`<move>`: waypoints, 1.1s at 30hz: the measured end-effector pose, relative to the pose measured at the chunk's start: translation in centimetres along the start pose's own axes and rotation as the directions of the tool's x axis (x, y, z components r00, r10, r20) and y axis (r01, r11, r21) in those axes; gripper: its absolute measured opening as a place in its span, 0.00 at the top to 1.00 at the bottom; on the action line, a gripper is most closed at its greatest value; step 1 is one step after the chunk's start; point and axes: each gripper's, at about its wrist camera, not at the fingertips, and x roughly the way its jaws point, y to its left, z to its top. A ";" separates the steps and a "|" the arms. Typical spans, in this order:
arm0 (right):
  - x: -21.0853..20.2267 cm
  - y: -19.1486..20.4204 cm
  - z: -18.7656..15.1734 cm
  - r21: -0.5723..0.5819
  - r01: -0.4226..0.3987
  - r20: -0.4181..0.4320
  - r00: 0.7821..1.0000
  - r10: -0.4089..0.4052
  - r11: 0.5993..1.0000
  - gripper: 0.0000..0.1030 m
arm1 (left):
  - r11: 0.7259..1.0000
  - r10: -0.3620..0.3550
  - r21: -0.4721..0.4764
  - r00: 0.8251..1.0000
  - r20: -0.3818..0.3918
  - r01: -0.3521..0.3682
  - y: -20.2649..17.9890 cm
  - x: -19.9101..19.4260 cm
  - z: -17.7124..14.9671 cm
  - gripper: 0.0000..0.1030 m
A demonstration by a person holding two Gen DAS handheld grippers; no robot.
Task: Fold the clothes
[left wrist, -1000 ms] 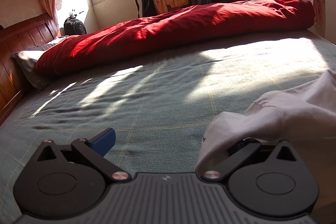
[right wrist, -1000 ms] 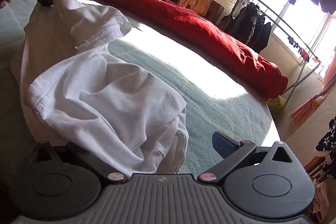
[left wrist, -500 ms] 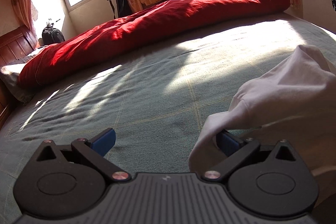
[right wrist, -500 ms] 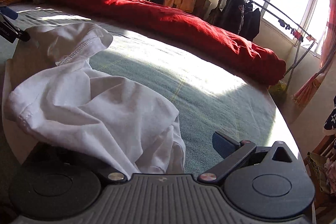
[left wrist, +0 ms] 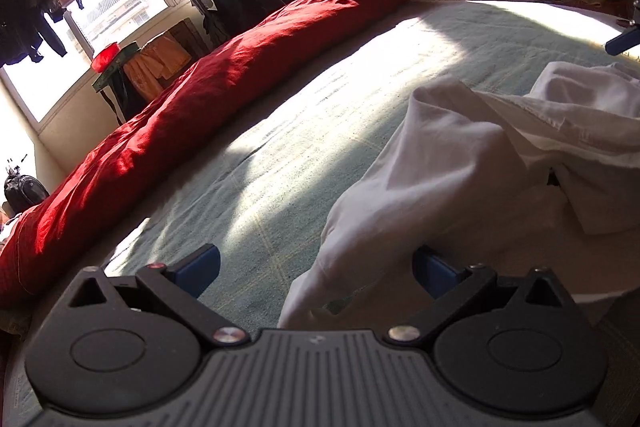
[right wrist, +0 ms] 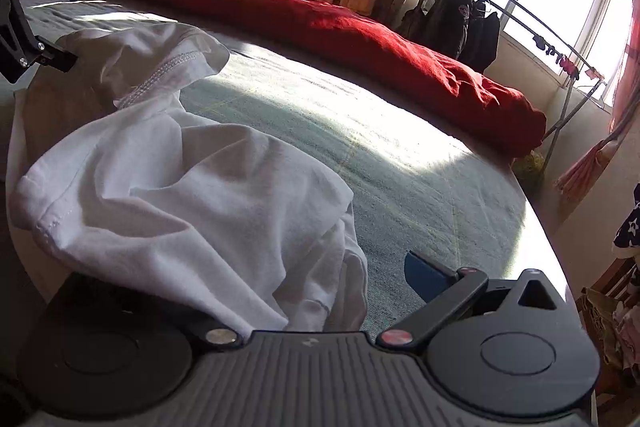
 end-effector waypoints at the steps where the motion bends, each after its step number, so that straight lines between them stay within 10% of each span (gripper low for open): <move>1: -0.1 0.0 0.0 -0.001 -0.001 0.000 1.000 0.001 1.000 0.00 | 1.000 -0.026 -0.016 1.000 0.004 0.026 0.1 0.3 0.2 0.01; 27: -1.9 -1.9 1.3 0.025 0.094 0.127 0.987 -0.096 0.995 0.00 | 0.970 -0.212 -0.110 0.975 0.072 0.219 0.9 -3.1 1.7 0.01; 33: -2.3 -3.0 1.5 0.098 0.003 0.201 0.979 -0.023 0.995 0.00 | 0.949 -0.291 -0.110 0.955 0.055 0.295 -1.0 -1.5 1.8 0.01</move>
